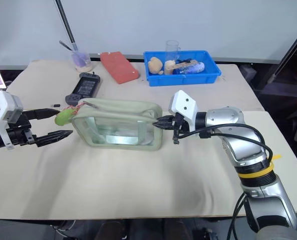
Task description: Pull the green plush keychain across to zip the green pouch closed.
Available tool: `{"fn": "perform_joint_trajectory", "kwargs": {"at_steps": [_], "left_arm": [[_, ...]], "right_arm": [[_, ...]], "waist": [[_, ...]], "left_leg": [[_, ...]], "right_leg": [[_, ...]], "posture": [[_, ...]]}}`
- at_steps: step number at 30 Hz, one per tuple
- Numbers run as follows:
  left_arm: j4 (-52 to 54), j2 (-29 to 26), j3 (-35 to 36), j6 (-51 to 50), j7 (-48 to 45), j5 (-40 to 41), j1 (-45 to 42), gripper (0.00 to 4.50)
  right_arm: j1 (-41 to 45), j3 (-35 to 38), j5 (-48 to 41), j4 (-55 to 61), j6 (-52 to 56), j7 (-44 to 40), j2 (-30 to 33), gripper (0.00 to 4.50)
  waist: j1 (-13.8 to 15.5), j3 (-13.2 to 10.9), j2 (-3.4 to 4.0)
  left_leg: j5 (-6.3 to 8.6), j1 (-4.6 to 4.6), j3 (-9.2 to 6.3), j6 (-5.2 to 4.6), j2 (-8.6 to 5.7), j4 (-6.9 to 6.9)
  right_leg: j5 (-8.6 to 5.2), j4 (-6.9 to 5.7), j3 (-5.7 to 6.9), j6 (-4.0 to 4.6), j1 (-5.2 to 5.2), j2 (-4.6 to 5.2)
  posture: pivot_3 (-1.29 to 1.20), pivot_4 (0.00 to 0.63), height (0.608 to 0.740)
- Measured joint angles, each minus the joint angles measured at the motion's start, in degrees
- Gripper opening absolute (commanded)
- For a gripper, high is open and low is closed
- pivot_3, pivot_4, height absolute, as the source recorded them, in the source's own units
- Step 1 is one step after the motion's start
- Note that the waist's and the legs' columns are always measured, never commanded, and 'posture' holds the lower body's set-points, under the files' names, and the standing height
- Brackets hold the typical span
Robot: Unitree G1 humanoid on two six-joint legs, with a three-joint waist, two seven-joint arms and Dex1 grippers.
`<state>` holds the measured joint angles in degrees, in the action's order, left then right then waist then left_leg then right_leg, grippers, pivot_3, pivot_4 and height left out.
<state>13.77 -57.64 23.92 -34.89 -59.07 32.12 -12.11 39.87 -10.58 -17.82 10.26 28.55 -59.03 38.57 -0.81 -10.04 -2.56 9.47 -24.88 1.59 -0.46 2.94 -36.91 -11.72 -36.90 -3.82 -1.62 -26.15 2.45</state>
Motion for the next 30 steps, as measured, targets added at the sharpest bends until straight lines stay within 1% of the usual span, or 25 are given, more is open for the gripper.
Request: {"fn": "perform_joint_trajectory", "kwargs": {"at_steps": [1,6,7,8,9,11,13,15,19,20,23,26,30], "left_arm": [[0.02,0.19,0.00,0.04,0.58,-0.19,0.00,3.62],[0.02,-0.19,0.63,-0.59,1.03,0.75,-0.31,1.32],[0.02,-0.53,0.69,-0.62,0.94,0.90,-0.44,0.76],[0.02,-0.83,0.69,-0.60,0.87,0.94,-0.64,0.31],[-0.03,-1.08,0.65,-0.43,0.75,0.88,-0.77,0.03],[-0.51,-1.29,0.09,-0.29,0.58,0.77,-1.44,0.03],[-1.58,-0.94,-0.96,-0.80,1.30,1.13,-4.76,0.03],[-2.34,-0.83,-1.85,-2.49,2.49,2.12,-9.71,0.03],[-1.97,0.55,-4.21,-8.51,5.12,7.63,-22.65,0.03],[-1.06,0.69,-5.18,-9.44,5.40,8.55,-24.21,0.03],[1.28,0.49,-10.49,-8.05,3.84,6.77,-23.45,0.03],[2.25,0.66,-17.09,-3.29,1.74,1.99,-21.28,0.03],[1.07,1.14,-20.68,3.06,0.09,-3.11,-21.48,0.03]], "right_arm": [[0.07,-0.04,0.20,-0.06,-0.09,-0.12,-0.03,0.00],[0.39,-0.07,0.82,-0.34,-0.29,-0.49,-0.23,0.00],[0.40,-0.06,0.88,-0.46,-0.32,-0.47,-0.36,0.00],[0.42,-0.05,0.92,-0.65,-0.34,-0.43,-0.48,0.00],[0.42,-0.04,0.97,-0.73,-0.35,-0.37,-0.65,0.00],[0.40,-0.01,1.02,-0.77,-0.35,-0.33,-0.80,0.00],[0.49,0.03,1.15,-0.89,-0.35,-0.17,-0.89,0.00],[0.58,0.03,1.31,-0.89,-0.35,0.00,-1.13,0.00],[0.64,0.01,1.39,-1.05,-0.37,0.32,-1.46,0.00],[0.66,0.00,1.41,-1.11,-0.41,0.38,-1.67,0.00],[0.64,0.00,1.56,-1.24,-0.41,0.55,-1.89,0.00],[0.63,0.00,1.81,-1.24,-0.41,0.64,-2.03,0.00],[0.63,0.06,1.92,-1.18,-0.40,1.07,-2.03,0.00]], "waist": [[-0.02,0.00,0.00],[-0.06,0.00,0.00],[-0.08,0.00,0.00],[-0.09,0.00,0.00],[-0.10,0.00,0.00],[-0.11,0.00,0.00],[-0.02,0.00,-0.01],[0.09,-0.01,-0.02],[0.11,-0.01,-0.03],[0.02,-0.01,-0.03],[-0.44,-0.01,-0.02],[-0.48,-0.01,-0.02],[-0.20,-0.01,-0.02]], "left_leg": [[0.00,0.01,0.00,0.00,0.00,0.00],[0.00,0.01,0.02,0.00,-0.01,0.00],[0.00,0.01,0.02,0.00,-0.01,0.00],[0.00,0.02,0.02,0.00,-0.01,0.00],[0.00,0.03,0.02,0.00,-0.01,0.00],[0.00,0.05,0.02,0.00,0.00,0.00],[0.00,0.05,0.03,0.00,0.00,0.00],[0.00,0.04,0.02,0.00,-0.02,-0.01],[-0.01,0.00,0.02,0.00,-0.06,-0.04],[0.00,0.00,0.02,0.00,-0.08,-0.03],[0.00,0.04,0.02,0.00,-0.07,0.01],[0.00,0.04,0.02,0.00,-0.03,0.03],[0.00,0.05,0.02,0.00,-0.04,0.01]], "right_leg": [[0.00,-0.01,0.00,-0.01,0.00,0.00],[0.05,-0.01,0.00,-0.09,0.00,0.01],[0.05,0.00,0.00,-0.09,0.00,0.01],[0.05,0.00,0.00,-0.09,0.00,0.01],[0.05,-0.01,0.00,-0.08,0.00,0.01],[0.04,-0.02,0.00,-0.07,0.00,0.01],[0.04,-0.05,0.00,-0.08,0.00,-0.01],[0.06,-0.06,0.00,-0.13,0.02,-0.01],[0.20,0.02,-0.02,-0.40,0.07,0.01],[0.21,0.02,-0.03,-0.41,0.07,0.01],[0.22,-0.02,-0.06,-0.37,0.05,-0.02],[0.24,-0.07,-0.06,-0.29,0.02,-0.08],[0.20,-0.06,-0.06,-0.32,0.04,-0.07]], "posture": [[0.00,0.150,0.740],[0.00,0.150,0.740],[0.00,0.150,0.740],[0.00,0.150,0.740],[0.00,0.150,0.740],[0.00,0.150,0.740],[0.00,0.150,0.740],[0.00,0.150,0.740],[0.00,0.150,0.740],[0.00,0.150,0.740],[0.00,0.150,0.740],[0.00,0.150,0.740],[0.00,0.150,0.740]]}}
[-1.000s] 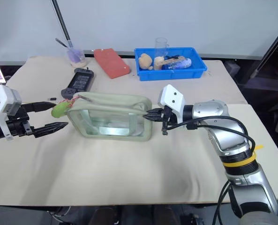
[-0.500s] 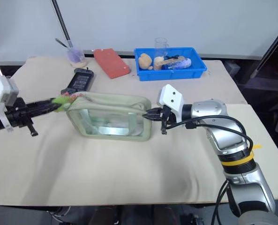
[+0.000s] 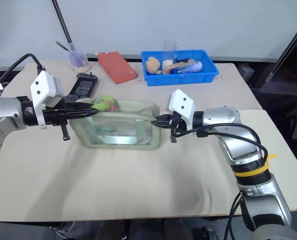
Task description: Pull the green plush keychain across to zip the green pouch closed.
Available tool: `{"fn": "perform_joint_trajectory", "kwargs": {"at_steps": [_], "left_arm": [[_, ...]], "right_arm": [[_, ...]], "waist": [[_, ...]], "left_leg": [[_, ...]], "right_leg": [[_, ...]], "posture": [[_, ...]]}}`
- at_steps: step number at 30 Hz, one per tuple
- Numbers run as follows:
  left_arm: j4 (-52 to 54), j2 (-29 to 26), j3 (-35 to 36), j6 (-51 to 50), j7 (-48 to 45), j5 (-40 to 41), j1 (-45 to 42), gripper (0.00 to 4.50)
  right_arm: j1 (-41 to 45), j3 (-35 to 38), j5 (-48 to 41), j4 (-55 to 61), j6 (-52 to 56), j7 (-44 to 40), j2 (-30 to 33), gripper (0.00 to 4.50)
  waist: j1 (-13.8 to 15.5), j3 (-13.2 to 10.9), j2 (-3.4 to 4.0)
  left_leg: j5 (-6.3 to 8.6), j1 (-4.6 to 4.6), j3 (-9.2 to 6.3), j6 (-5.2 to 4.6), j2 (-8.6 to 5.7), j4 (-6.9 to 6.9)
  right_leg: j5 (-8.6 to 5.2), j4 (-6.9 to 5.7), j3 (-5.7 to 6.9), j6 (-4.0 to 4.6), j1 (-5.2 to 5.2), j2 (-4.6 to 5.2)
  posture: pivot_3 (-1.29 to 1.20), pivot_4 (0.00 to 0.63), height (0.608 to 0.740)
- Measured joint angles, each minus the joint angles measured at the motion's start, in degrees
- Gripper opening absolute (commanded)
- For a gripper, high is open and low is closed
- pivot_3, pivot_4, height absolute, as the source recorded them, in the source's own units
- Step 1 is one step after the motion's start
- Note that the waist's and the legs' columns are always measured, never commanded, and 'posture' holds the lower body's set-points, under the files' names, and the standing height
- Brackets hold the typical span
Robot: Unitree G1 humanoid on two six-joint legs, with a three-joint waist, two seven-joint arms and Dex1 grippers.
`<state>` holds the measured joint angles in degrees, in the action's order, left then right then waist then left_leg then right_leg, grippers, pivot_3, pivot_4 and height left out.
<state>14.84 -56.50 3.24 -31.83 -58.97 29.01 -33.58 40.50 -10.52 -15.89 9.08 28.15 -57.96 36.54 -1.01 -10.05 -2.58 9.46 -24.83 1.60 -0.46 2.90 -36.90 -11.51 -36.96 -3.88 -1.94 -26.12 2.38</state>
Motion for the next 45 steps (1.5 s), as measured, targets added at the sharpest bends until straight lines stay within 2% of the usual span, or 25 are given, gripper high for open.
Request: {"fn": "perform_joint_trajectory", "kwargs": {"at_steps": [4,10,15,18,24,25,26,33,34,36,38,45], "left_arm": [[-2.44,1.65,-0.51,1.70,-0.89,-0.99,-1.61,1.50],[-4.08,-0.97,-0.16,1.86,-3.68,-1.88,-2.42,4.40],[-8.17,-5.48,4.32,3.26,-5.12,-3.26,1.41,4.46],[-9.48,-6.00,7.06,3.71,-5.13,-3.71,6.40,4.46],[-10.95,0.00,7.34,7.74,-2.29,-5.17,10.15,4.46],[-11.03,0.36,6.97,8.42,-2.12,-5.72,10.37,3.94],[-11.11,0.70,6.87,9.18,-2.00,-6.28,10.61,3.68],[-11.35,0.84,6.89,10.31,-2.58,-6.53,11.50,0.29],[-11.33,0.85,6.88,10.33,-2.82,-6.49,11.55,0.02],[-11.35,0.85,6.88,10.40,-2.92,-6.56,11.52,0.02],[-11.43,0.87,6.78,10.39,-2.86,-6.73,11.36,0.00],[-11.89,0.85,6.66,10.36,-2.87,-7.44,10.87,0.00]], "right_arm": [[0.00,0.03,0.01,0.15,0.01,0.69,0.00,0.00],[-0.26,0.02,-0.03,0.30,0.01,0.73,0.00,0.00],[-0.26,0.02,0.00,0.28,0.01,0.76,-0.04,0.00],[-0.22,0.07,0.01,0.11,0.00,0.73,-0.01,0.00],[0.28,0.01,0.02,-0.49,0.00,0.50,-0.09,0.00],[0.32,-0.02,0.02,-0.53,0.00,0.44,-0.09,0.00],[0.35,-0.06,0.00,-0.53,0.00,0.35,-0.09,0.00],[0.43,-0.08,0.23,-0.52,0.00,-0.42,-0.09,0.00],[0.45,-0.09,0.64,-0.52,-0.04,-0.40,-0.09,0.00],[0.79,-0.22,1.23,-0.52,-0.18,-0.40,-0.09,0.00],[1.12,-0.25,1.34,-0.61,-0.18,-0.35,-0.17,0.87],[6.93,-0.03,1.54,-3.26,-0.99,-1.18,-0.18,3.21]], "waist": [[0.08,0.00,0.00],[-0.17,0.00,0.00],[-0.18,0.00,0.00],[-0.12,0.00,0.00],[0.33,0.00,0.00],[0.29,0.00,0.00],[0.24,0.00,0.00],[0.17,0.00,0.00],[0.16,0.00,0.00],[0.19,0.00,0.00],[0.20,0.00,0.00],[0.13,-0.01,0.01]], "left_leg": [[0.00,-0.01,0.00,0.00,0.00,-0.01],[0.00,-0.01,0.00,-0.01,0.00,0.00],[0.00,0.00,0.00,-0.01,0.01,0.00],[0.00,-0.01,0.00,0.00,0.03,0.00],[0.00,-0.02,0.02,0.00,0.02,-0.04],[0.00,-0.01,0.02,0.00,0.02,-0.04],[0.00,-0.01,0.02,0.00,0.02,-0.03],[0.00,-0.01,0.02,0.00,0.02,-0.01],[0.00,-0.01,0.02,0.00,0.02,-0.01],[0.00,-0.01,0.03,0.00,0.02,-0.01],[0.00,-0.01,0.02,0.00,0.02,-0.01],[0.00,-0.02,0.03,0.00,0.02,-0.01]], "right_leg": [[-0.03,0.00,0.00,-0.07,0.00,0.00],[-0.04,-0.01,0.00,-0.08,-0.01,-0.01],[-0.05,0.00,0.00,-0.07,-0.02,0.00],[-0.11,0.00,0.00,0.04,-0.02,0.01],[-0.17,0.01,0.00,0.21,0.00,0.04],[-0.15,0.02,0.00,0.21,0.00,0.04],[-0.13,0.02,0.00,0.20,-0.01,0.04],[-0.03,0.01,0.00,0.04,-0.02,0.03],[-0.06,0.01,0.00,0.08,-0.02,0.03],[-0.08,0.01,0.00,0.10,-0.02,0.04],[-0.10,0.01,0.00,0.14,-0.02,0.04],[-0.08,0.00,0.00,0.14,-0.06,0.03]], "posture": [[0.00,0.150,0.740],[0.00,0.150,0.740],[0.00,0.150,0.740],[0.00,0.150,0.740],[0.00,0.150,0.740],[0.00,0.150,0.740],[0.00,0.150,0.740],[0.00,0.150,0.740],[0.00,0.150,0.740],[0.00,0.150,0.740],[0.00,0.150,0.740],[0.00,0.150,0.740]]}}
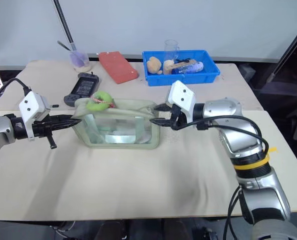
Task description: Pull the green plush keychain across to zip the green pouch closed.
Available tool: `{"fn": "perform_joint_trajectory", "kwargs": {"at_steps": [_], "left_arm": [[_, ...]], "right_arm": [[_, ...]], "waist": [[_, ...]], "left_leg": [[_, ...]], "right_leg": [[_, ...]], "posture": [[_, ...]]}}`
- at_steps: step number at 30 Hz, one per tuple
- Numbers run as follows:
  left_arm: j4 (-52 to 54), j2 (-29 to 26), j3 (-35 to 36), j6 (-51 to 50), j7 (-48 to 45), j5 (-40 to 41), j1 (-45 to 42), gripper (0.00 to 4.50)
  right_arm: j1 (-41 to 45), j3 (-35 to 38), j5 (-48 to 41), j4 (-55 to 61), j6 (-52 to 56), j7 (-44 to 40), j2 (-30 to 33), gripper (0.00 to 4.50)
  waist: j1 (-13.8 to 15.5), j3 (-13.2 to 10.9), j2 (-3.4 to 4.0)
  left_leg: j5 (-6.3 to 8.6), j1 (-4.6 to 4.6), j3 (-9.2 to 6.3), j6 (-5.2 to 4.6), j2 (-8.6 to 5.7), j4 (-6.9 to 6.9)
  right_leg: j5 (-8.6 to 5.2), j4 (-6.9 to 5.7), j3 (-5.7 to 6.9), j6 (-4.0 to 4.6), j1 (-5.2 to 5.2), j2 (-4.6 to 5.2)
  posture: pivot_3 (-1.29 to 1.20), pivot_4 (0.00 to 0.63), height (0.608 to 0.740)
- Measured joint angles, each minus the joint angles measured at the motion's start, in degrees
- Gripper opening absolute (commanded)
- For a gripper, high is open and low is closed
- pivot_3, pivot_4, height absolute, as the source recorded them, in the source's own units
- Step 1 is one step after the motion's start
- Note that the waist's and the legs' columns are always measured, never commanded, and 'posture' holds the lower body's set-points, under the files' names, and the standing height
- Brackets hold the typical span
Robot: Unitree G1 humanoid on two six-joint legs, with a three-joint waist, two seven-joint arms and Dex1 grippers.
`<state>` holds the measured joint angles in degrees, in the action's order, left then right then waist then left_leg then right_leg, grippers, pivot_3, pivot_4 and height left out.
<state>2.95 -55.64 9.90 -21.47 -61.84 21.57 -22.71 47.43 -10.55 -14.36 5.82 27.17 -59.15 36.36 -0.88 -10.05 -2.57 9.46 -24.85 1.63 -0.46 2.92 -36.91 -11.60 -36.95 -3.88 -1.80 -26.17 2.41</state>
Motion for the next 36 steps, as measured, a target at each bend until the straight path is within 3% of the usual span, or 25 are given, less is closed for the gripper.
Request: {"fn": "perform_joint_trajectory", "kwargs": {"at_steps": [4,11,16,19,29,30,36], "left_arm": [[-0.08,-0.01,-0.07,-0.03,-0.16,-0.08,-0.27,0.00],[0.32,0.00,-0.37,-0.13,-0.21,-0.07,-0.41,0.00],[1.19,-0.13,-0.28,-0.71,-0.19,0.04,-0.05,0.00],[1.67,-0.18,0.12,-1.05,-0.13,0.06,0.43,0.00],[2.27,-0.21,0.38,-1.14,-0.12,0.17,0.88,0.00],[2.27,-0.21,0.38,-1.14,-0.11,0.17,0.88,0.00],[1.80,-0.18,0.34,-0.48,-0.15,0.02,0.97,0.00]], "right_arm": [[6.06,-1.41,0.67,1.71,-0.50,1.46,-5.33,4.46],[10.31,-12.00,7.10,-1.15,-1.54,6.18,-16.82,4.46],[13.27,-13.82,10.84,-5.64,-3.03,7.48,-20.31,4.46],[13.58,-13.84,11.72,-7.68,-4.09,7.46,-21.02,3.68],[13.58,-13.31,11.97,-9.56,-6.25,6.84,-21.80,0.23],[13.58,-12.63,11.55,-9.55,-6.15,6.90,-22.09,0.03],[13.56,-7.29,6.38,-2.90,-3.34,5.63,-20.34,0.03]], "waist": [[-0.33,0.00,0.00],[-0.31,0.00,0.00],[-0.11,0.00,0.00],[-0.17,0.00,0.00],[-0.20,0.00,0.00],[-0.22,0.00,0.00],[-0.13,0.00,0.00]], "left_leg": [[0.00,0.02,0.00,0.00,0.04,0.05],[0.00,-0.01,0.00,0.00,0.03,0.05],[0.00,-0.03,0.00,0.00,0.02,0.05],[0.00,-0.02,0.00,0.00,0.03,0.05],[0.00,-0.02,0.00,0.01,0.03,0.05],[0.00,-0.03,0.00,0.01,0.03,0.05],[0.00,-0.03,0.00,0.01,0.03,0.05]], "right_leg": [[0.06,-0.05,0.01,-0.10,-0.01,-0.04],[0.18,-0.05,0.01,0.09,-0.03,-0.03],[0.19,-0.04,0.02,0.13,-0.03,-0.01],[0.19,-0.04,0.03,0.14,-0.03,-0.01],[0.19,-0.04,0.03,0.15,-0.04,-0.01],[0.19,-0.04,0.03,0.15,-0.04,-0.01],[0.19,-0.03,0.03,0.14,-0.04,0.00]], "posture": [[0.00,0.150,0.740],[0.00,0.150,0.740],[0.00,0.150,0.740],[0.00,0.150,0.740],[0.00,0.150,0.740],[0.00,0.150,0.740],[0.00,0.150,0.740]]}}
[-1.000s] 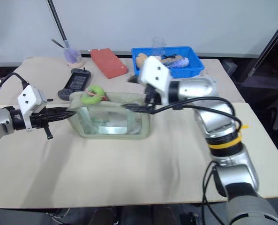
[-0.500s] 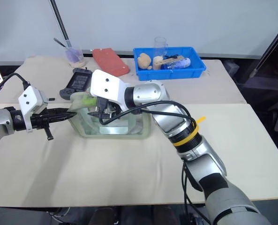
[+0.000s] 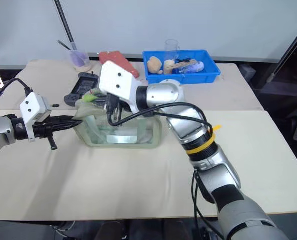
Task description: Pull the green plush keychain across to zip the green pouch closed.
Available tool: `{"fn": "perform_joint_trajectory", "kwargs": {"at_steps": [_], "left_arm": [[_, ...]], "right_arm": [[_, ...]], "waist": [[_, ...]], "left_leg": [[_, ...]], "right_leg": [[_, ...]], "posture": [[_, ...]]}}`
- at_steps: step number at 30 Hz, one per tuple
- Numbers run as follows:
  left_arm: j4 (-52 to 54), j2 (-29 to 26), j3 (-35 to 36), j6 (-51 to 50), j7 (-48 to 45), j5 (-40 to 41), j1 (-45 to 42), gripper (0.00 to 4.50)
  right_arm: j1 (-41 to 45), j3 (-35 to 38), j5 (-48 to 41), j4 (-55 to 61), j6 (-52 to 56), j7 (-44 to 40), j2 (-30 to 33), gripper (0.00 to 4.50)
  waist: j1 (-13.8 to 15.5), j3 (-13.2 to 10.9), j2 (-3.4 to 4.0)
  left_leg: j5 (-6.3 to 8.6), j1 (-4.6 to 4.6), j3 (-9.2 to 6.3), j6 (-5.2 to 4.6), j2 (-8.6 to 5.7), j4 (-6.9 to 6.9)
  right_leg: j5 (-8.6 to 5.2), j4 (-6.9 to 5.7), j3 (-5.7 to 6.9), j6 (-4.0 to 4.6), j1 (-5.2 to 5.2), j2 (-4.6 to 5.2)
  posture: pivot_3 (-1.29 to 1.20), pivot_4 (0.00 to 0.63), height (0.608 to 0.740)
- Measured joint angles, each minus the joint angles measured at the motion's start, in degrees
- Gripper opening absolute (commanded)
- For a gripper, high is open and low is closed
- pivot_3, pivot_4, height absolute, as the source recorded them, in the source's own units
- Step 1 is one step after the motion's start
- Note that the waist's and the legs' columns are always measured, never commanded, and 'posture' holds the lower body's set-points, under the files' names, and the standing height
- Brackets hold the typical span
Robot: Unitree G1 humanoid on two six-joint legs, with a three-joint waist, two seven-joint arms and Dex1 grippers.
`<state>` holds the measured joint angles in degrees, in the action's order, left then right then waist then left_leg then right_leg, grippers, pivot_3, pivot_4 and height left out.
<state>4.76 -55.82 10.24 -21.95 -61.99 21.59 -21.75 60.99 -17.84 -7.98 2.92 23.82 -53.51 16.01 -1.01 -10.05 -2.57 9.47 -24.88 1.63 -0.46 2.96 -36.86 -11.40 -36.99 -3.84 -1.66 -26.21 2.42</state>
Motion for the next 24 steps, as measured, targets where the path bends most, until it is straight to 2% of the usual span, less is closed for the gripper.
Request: {"fn": "perform_joint_trajectory", "kwargs": {"at_steps": [7,17,21,24], "left_arm": [[-0.72,0.05,-0.15,1.42,-0.10,0.05,0.23,0.00],[-3.07,-0.29,-0.10,3.39,-0.53,-0.02,0.25,0.00],[-3.66,-0.34,-0.43,4.12,-0.79,-0.40,-0.19,0.00],[-4.74,-0.34,-0.87,4.55,-1.03,-0.90,-0.87,0.00]], "right_arm": [[-3.78,6.53,-2.84,4.76,9.13,1.79,8.39,0.03],[-17.02,13.05,0.01,5.32,10.04,7.25,22.69,0.03],[-22.11,14.36,0.71,3.89,7.93,10.61,22.83,0.03],[-26.37,14.27,0.94,2.13,6.75,13.76,18.73,0.03]], "waist": [[0.22,0.00,-0.01],[0.08,0.00,-0.01],[-0.06,0.01,-0.01],[-0.12,0.01,-0.02]], "left_leg": [[0.00,0.01,0.02,0.00,-0.01,0.00],[0.00,0.03,0.05,0.00,-0.01,0.02],[0.00,0.06,0.06,-0.01,0.00,0.03],[0.00,0.06,0.07,-0.01,-0.01,0.03]], "right_leg": [[-0.19,0.03,0.02,0.31,0.01,0.05],[-0.33,0.08,0.01,0.09,0.01,0.05],[-0.34,0.07,0.00,0.04,0.03,0.04],[-0.29,0.07,-0.03,-0.05,0.04,0.04]], "posture": [[0.00,0.150,0.740],[0.00,0.150,0.740],[0.00,0.150,0.740],[0.00,0.150,0.740]]}}
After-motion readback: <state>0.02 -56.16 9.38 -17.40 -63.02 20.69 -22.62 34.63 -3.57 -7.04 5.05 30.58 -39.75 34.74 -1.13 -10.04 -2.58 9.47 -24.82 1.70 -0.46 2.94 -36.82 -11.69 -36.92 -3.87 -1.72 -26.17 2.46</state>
